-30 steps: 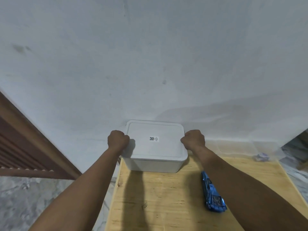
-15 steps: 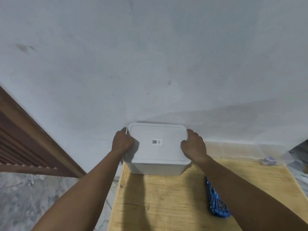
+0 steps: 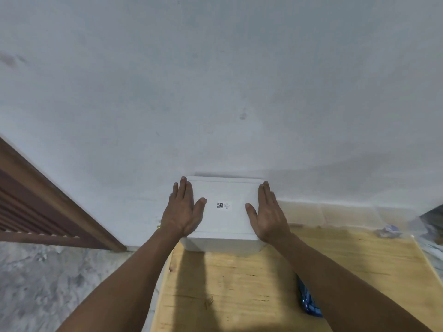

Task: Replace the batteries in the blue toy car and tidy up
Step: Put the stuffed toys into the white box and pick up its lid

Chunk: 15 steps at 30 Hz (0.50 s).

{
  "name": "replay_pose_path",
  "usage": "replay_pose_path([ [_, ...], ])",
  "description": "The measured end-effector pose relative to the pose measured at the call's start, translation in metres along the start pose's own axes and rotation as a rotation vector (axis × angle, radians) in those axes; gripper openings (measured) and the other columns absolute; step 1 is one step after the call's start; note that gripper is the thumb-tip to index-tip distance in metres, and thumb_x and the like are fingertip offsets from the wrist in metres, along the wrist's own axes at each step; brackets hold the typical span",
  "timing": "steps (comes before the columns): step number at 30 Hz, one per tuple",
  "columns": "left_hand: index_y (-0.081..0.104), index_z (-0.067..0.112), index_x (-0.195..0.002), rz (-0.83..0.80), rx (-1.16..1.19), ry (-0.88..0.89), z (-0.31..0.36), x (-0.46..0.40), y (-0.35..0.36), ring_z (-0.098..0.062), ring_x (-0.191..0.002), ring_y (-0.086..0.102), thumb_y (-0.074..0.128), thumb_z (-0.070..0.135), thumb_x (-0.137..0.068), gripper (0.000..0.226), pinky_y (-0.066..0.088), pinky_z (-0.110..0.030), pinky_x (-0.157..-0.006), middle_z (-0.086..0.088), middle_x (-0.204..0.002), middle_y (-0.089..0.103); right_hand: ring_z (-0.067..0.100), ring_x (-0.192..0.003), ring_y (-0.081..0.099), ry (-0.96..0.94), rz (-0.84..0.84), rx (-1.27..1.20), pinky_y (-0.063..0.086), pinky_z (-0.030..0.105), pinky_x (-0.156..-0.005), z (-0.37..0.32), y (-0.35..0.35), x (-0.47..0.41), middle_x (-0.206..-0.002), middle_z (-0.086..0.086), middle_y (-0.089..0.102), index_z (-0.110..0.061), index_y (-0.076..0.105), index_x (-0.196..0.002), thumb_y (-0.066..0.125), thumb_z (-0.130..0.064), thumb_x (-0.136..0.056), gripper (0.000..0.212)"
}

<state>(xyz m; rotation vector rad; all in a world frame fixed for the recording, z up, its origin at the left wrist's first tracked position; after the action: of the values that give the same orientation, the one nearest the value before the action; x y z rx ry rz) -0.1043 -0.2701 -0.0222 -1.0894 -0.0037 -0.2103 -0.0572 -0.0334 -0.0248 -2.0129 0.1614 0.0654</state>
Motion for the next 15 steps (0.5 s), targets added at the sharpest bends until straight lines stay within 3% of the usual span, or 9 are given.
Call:
replay_pose_path([
  [3,0.001,0.01,-0.155,-0.026,-0.001,-0.007,-0.0018,-0.002,0.0007,-0.021,-0.151,-0.003,0.027,0.057,-0.098,0.078,0.017,-0.041,-0.121,0.001,-0.164,-0.011,0.039,-0.125,0.053,0.022,-0.023,-0.012,0.055,0.045,-0.09,-0.0038,-0.0019,-0.0015,-0.143,0.031,0.042,0.013,0.044,-0.135,0.041,-0.041,-0.09,0.07],
  [6,0.001,0.012,-0.155,-0.034,-0.017,-0.005,-0.0006,-0.002,-0.0011,-0.025,-0.15,0.012,0.027,0.06,-0.096,0.08,0.028,-0.045,-0.115,0.004,-0.163,-0.012,0.035,-0.103,0.068,0.028,-0.034,0.042,0.058,0.034,-0.068,-0.0043,-0.0024,-0.0016,-0.141,0.028,0.047,0.011,0.049,-0.132,0.041,-0.042,-0.088,0.069],
  [10,0.005,0.009,-0.155,-0.001,-0.092,0.026,0.0026,-0.0004,-0.0079,-0.032,-0.136,0.038,0.028,0.057,-0.098,0.078,0.037,-0.044,-0.106,-0.001,-0.164,-0.01,0.036,-0.101,0.067,0.026,0.032,0.035,0.058,0.036,-0.072,-0.003,-0.003,-0.0061,-0.149,0.022,0.039,0.006,0.044,-0.138,0.034,-0.046,-0.087,0.074],
  [15,0.004,0.012,-0.155,0.001,-0.098,0.022,0.0018,0.0026,-0.0052,-0.029,-0.126,0.047,0.027,0.059,-0.097,0.079,0.044,-0.039,-0.094,0.005,-0.163,-0.014,0.036,-0.109,0.064,0.018,0.085,0.015,0.057,0.039,-0.072,0.0,0.0024,-0.0043,-0.151,0.021,0.036,0.007,0.042,-0.14,0.036,-0.042,-0.088,0.072],
])
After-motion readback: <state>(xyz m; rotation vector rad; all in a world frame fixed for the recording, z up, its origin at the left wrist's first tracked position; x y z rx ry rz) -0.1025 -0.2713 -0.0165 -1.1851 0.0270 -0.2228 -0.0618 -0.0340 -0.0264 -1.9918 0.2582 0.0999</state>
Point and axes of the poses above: each hand's wrist, its own x-axis away from the middle knuckle, its own y-axis out of the palm, z = x × y, the point moved 4 cm from there along -x, towards the middle knuckle
